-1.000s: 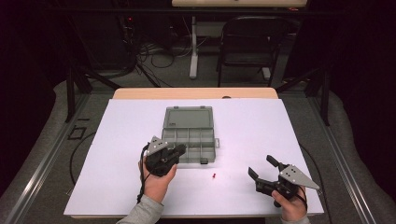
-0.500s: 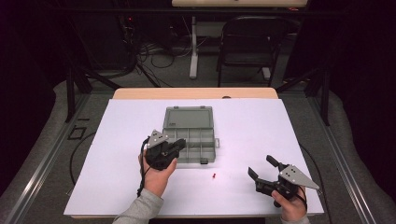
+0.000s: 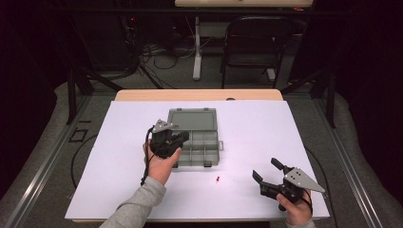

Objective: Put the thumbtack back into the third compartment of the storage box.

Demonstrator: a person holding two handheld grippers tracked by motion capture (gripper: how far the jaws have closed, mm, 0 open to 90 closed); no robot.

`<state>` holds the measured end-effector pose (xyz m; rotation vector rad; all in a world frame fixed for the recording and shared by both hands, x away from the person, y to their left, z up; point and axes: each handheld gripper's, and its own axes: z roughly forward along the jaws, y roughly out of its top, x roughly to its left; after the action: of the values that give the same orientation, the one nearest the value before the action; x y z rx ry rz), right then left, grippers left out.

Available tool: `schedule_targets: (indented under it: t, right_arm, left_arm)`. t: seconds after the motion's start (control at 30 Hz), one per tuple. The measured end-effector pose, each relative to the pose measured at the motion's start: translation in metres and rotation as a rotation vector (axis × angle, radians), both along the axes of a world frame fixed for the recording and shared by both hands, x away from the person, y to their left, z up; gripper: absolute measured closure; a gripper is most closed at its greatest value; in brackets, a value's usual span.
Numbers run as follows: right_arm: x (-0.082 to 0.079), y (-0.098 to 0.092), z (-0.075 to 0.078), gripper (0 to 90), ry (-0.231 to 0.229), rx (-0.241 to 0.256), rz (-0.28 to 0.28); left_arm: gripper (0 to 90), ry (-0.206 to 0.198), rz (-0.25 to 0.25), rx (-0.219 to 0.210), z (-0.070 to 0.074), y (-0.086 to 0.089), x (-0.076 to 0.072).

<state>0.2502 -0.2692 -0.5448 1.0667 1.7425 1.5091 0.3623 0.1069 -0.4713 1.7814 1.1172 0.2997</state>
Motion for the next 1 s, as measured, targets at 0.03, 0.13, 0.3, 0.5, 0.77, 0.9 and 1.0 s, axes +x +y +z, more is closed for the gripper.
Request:
schedule_targets:
  t: [0.03,0.13,0.3,0.5,0.77,0.9,1.0]
  right_arm:
    - [0.000,0.000,0.000,14.9,-0.002,0.002,-0.001]
    - [0.000,0.000,0.000,14.9,-0.001,0.002,-0.001]
    - [0.000,0.000,0.000,14.9,-0.003,-0.001,0.001]
    - [0.000,0.000,0.000,14.9,0.000,0.002,0.002]
    - [0.000,0.000,0.000,14.9,0.001,-0.001,0.003]
    - [0.001,0.000,-0.001,14.9,0.003,-0.001,0.003]
    - [0.001,0.000,-0.001,14.9,0.005,0.001,0.005]
  left_arm:
    - [85.7,-0.003,0.003,0.001,-0.001,-0.001,0.002]
    - [85.7,0.010,0.011,0.007,-0.003,-0.004,0.008]
    - [85.6,0.032,0.022,0.027,-0.010,-0.009,0.019]
    - [85.7,0.067,0.039,0.043,-0.020,-0.014,0.033]
    - [85.7,0.118,0.051,0.067,-0.034,-0.020,0.048]
    - [85.7,0.139,0.055,0.081,-0.041,-0.022,0.053]
    - [85.6,0.151,0.050,0.100,-0.046,-0.024,0.056]
